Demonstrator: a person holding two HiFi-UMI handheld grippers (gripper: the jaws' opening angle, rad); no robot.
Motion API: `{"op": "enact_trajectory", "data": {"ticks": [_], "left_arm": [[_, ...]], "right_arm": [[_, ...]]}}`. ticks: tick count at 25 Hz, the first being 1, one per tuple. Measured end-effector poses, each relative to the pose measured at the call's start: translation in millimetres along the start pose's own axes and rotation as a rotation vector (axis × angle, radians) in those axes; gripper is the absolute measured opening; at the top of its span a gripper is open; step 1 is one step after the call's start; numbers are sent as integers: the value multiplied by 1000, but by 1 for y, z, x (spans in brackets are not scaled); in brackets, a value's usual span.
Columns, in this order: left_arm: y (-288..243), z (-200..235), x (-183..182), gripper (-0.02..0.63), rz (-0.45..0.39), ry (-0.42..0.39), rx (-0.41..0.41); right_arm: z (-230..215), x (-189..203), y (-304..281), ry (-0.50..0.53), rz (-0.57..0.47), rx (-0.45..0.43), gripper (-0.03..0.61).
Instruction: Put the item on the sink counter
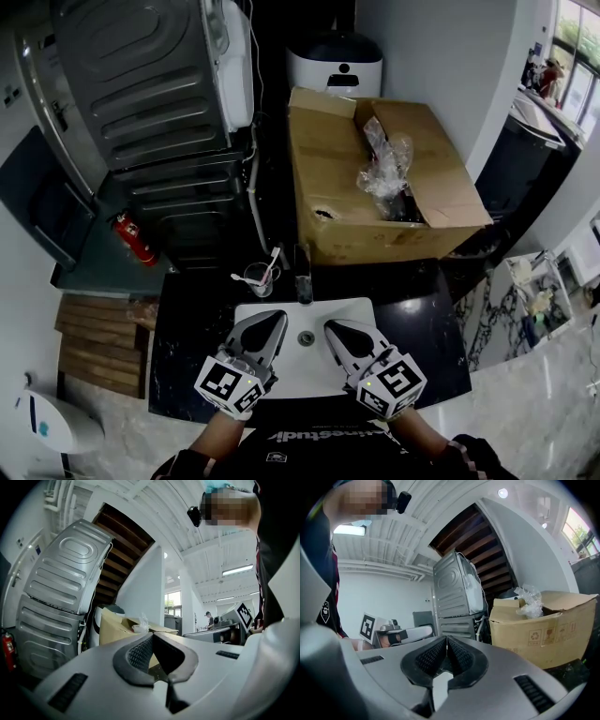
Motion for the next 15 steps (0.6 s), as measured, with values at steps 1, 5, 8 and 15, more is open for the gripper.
{"op": "enact_trajectory", "data": {"ticks": [1,5,8,15], "left_arm": [[0,0,0,15,0,-2,2],[0,0,1,15,-2,-11,15],[1,0,1,15,0,3,1],[1,0,2,14,5,1,7]], "right_arm": [[0,0,0,1,0,1,39],[0,1,0,-4,0,3,40],[1,1,1,0,2,1,40],[4,0,0,7,8,-1,40]]}}
Point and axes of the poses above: the fingertips, and each gripper's own axes: y backward along the fingers, z to its left, x out of its underside, the point moved 4 cm from there along y, backward along the fingers, and after that the axes turned 9 degrees about z, right-handed, at the moved point
